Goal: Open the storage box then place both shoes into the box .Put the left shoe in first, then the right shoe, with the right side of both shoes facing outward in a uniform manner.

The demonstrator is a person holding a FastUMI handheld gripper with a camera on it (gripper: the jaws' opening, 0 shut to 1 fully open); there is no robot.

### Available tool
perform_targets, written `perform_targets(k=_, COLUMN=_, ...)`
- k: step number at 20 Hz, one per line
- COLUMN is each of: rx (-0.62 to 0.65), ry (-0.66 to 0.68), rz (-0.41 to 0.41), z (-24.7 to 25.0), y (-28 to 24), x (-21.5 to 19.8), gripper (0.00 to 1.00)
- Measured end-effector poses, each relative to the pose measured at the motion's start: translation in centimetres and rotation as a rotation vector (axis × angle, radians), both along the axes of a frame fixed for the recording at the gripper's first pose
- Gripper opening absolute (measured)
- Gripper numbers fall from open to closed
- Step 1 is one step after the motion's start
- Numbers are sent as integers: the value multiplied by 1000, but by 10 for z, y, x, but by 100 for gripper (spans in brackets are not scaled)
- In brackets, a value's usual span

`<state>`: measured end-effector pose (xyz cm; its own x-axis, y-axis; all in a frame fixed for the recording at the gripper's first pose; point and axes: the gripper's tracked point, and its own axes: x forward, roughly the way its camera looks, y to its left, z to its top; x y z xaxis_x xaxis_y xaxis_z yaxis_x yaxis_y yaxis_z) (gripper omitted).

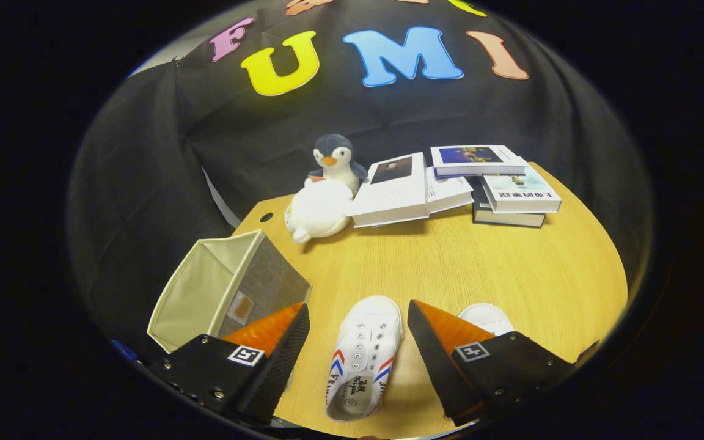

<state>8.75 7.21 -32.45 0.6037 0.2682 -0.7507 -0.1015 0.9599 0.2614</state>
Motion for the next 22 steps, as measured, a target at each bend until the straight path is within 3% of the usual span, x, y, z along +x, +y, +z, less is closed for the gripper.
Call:
perform_targets(k=16, rx=-110, ry=265, rz=65, z=-95, y=-22, x=-48, gripper=98)
perform_targets(k=22, rx=-112, ry=328, rz=29, z=-106, y=-28, x=-54, gripper=95)
